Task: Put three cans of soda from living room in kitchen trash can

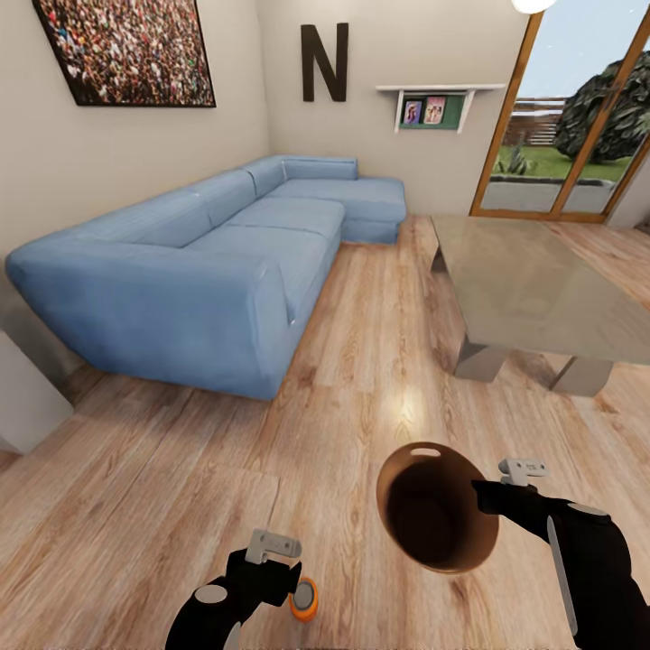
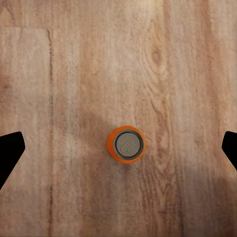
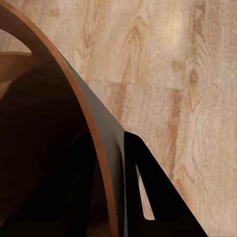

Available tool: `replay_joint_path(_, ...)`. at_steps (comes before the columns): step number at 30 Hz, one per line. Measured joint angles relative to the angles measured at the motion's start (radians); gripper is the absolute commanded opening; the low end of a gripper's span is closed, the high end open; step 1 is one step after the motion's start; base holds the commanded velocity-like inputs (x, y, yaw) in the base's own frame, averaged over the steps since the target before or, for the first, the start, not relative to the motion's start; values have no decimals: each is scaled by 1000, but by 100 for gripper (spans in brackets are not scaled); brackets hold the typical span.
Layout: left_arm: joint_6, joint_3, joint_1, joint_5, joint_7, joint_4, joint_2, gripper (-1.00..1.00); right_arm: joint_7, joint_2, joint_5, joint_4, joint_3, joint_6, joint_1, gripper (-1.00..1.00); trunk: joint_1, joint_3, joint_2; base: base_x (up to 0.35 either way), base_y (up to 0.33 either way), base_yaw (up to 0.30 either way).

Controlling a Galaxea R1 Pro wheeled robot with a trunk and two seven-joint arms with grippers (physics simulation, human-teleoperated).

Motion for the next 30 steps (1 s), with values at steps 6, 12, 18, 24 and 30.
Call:
replay_joint_path(6, 0, 1, 0, 0, 0, 0, 0, 100, -1, -1, 0, 0, 0, -2, 0, -100, 0, -10, 0, 0, 0, 0)
replay_joint_path(12, 0, 1, 0, 0, 0, 0, 0, 100, -1, -1, -2, 0, -1, -1, 0, -100, 0, -19, 0, 0, 0, -39)
replay_joint_path(18, 0, 1, 0, 0, 0, 0, 0, 100, -1, -1, -1, 0, -2, -1, 0, -100, 0, -29, 0, 0, 0, -91)
replay_joint_path(24, 0, 1, 0, 0, 0, 0, 0, 100, -1, -2, 0, 0, -2, -1, 0, -100, 0, -39, 0, 0, 0, -91)
replay_joint_path(30, 0, 1, 0, 0, 0, 0, 0, 100, -1, -2, -2, 0, -2, 0, 0, -100, 0, -47, 0, 0, 0, -18)
